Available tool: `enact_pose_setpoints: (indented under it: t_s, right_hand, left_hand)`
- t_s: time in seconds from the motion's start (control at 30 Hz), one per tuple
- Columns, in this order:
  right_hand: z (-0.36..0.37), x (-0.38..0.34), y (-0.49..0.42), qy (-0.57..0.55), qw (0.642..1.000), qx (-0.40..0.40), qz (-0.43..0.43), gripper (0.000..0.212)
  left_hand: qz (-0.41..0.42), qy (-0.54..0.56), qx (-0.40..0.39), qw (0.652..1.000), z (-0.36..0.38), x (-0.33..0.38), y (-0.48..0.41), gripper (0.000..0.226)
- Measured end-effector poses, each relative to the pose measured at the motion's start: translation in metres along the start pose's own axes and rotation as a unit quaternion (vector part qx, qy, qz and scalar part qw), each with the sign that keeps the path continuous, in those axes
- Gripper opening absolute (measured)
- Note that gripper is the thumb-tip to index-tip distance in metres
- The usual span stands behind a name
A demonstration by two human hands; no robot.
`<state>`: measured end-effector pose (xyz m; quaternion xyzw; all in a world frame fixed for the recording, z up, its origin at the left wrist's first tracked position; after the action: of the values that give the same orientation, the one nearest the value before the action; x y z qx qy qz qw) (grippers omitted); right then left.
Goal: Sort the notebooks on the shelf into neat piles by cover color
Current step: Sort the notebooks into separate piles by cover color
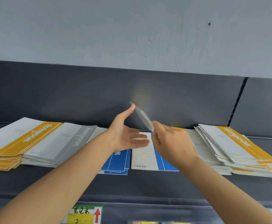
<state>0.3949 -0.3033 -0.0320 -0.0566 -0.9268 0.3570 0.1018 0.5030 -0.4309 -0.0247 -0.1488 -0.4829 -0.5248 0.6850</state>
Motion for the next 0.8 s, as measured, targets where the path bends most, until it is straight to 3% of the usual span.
enact_pose_setpoints:
  t_s: [0.03,0.1,0.13,0.2,0.3,0.43,0.53,0.6,0.67,0.73,0.8]
  right_hand:
    - [0.001,-0.006,0.001,0.0,0.998,-0.011,-0.061,0.009]
    - [0.005,-0.015,0.005,-0.022,0.985,-0.127,-0.112,0.01]
    - [0.008,-0.014,0.003,-0.05,0.976,-0.198,-0.077,0.021]
    - [0.011,-0.009,-0.001,-0.129,0.947,-0.295,0.008,0.038]
    - [0.014,-0.01,-0.016,-0.25,0.919,-0.295,0.071,0.046]
    - [0.02,-0.038,-0.05,-0.191,0.943,-0.271,0.024,0.074]
    - [0.02,-0.083,-0.084,-0.171,0.936,-0.307,-0.015,0.09]
    - [0.024,-0.115,-0.106,-0.193,0.927,-0.322,0.002,0.083]
    - [0.026,-0.146,-0.128,-0.257,0.907,-0.329,0.052,0.055]
    - [0.03,-0.17,-0.149,-0.34,0.877,-0.328,0.085,0.029]
    - [0.04,-0.188,-0.166,-0.418,0.845,-0.307,0.129,0.023]
  left_hand:
    - [0.005,-0.005,-0.016,1.0,0.0,0.001,0.001,0.073]
    - [0.017,-0.064,0.008,0.998,-0.003,0.006,0.001,0.031]
    - [0.022,-0.109,0.035,0.993,-0.006,0.008,0.004,0.015]
    - [0.023,-0.196,0.083,0.977,-0.022,0.009,0.007,0.025]
    - [0.022,-0.304,0.069,0.95,-0.044,0.017,0.022,0.034]
    - [0.071,-0.382,0.046,0.92,-0.078,0.043,0.051,0.029]
    - [0.167,-0.352,0.045,0.92,-0.107,0.065,0.072,0.02]
    - [0.216,-0.308,0.047,0.925,-0.13,0.081,0.085,0.015]
    - [0.233,-0.296,0.056,0.925,-0.156,0.097,0.098,0.012]
    - [0.218,-0.316,0.059,0.922,-0.184,0.115,0.114,0.024]
    - [0.168,-0.374,0.046,0.911,-0.213,0.136,0.133,0.04]
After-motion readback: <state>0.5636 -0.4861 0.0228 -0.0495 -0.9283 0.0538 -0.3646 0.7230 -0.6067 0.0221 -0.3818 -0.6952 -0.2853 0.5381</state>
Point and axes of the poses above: each hand's wrist, its own y-axis away from the middle knuckle, its own z-axis out of the palm, x = y × z, the point moved 1 cm from there along -y, towards the middle knuckle, and after that the axes turned 10 degrees about -x, right-handed, at the moved point
